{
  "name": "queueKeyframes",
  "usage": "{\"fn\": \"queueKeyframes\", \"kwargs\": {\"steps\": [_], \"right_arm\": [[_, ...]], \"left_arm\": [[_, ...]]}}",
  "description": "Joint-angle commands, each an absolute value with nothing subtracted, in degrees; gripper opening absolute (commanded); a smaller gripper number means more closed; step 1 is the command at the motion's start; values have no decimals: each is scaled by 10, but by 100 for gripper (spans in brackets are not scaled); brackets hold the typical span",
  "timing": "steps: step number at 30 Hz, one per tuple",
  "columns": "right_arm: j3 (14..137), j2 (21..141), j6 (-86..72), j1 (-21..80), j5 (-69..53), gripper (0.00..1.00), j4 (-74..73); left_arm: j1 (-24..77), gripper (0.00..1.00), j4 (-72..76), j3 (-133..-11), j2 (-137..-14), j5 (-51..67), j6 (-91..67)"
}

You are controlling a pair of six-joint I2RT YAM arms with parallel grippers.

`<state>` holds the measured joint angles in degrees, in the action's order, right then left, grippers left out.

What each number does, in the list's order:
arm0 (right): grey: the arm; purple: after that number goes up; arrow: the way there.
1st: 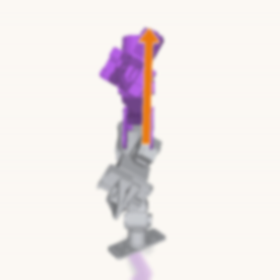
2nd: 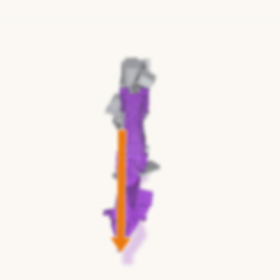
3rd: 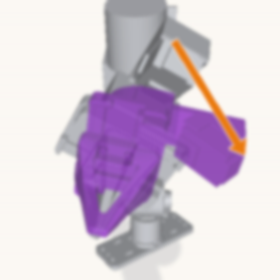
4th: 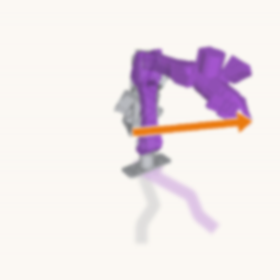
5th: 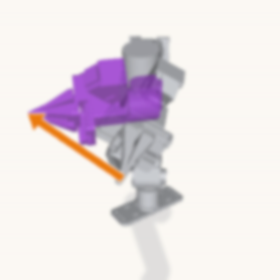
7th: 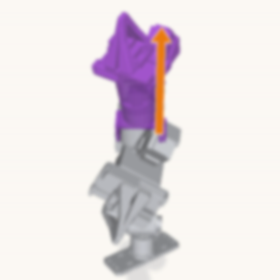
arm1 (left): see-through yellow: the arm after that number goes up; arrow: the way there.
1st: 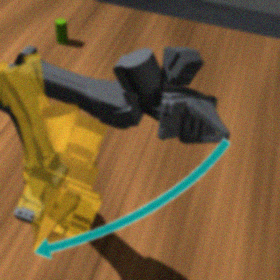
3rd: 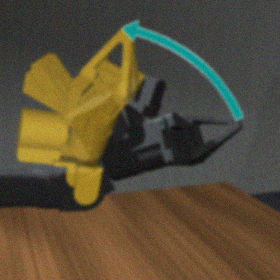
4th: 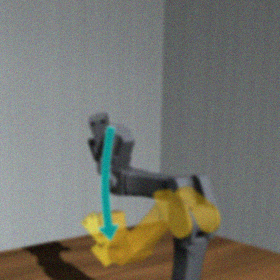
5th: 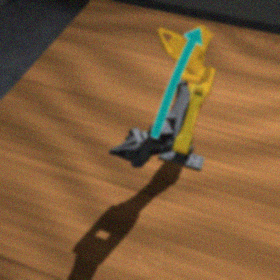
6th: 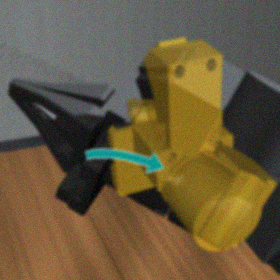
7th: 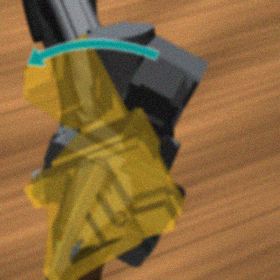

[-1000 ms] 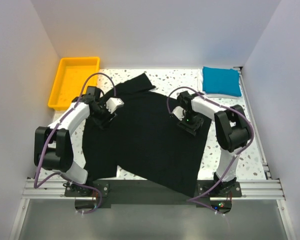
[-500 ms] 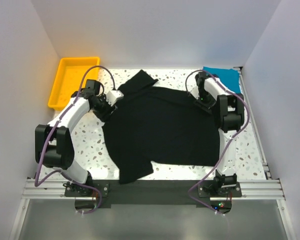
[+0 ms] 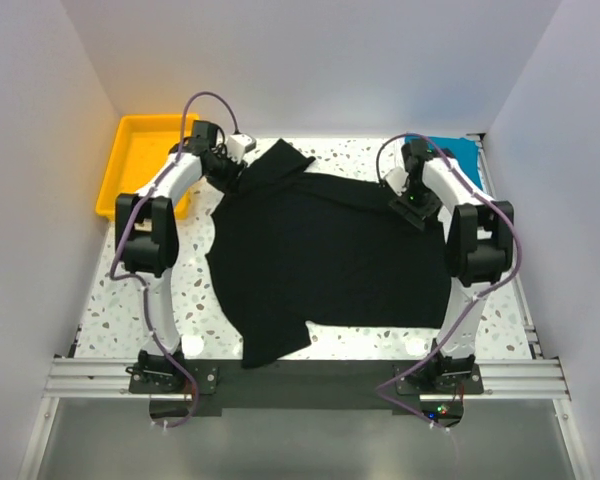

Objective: Fold and stack the t-shirts
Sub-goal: Flatten the tshirt out

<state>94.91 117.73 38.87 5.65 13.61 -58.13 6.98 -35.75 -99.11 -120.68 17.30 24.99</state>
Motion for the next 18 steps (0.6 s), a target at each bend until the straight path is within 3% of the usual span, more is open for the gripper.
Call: {"fn": "queueKeyframes", "kwargs": {"steps": [1, 11, 18], "right_arm": [[924, 1109, 370, 58, 101, 63, -607], [784, 1087, 374, 57, 95, 42, -585], [671, 1074, 374, 64, 83, 38, -558]], "left_arm": [[81, 42, -350, -1041, -1249, 178, 217], [77, 32, -344, -917, -1223, 87, 265], [48, 27, -355, -758, -1129, 68, 293]]}}
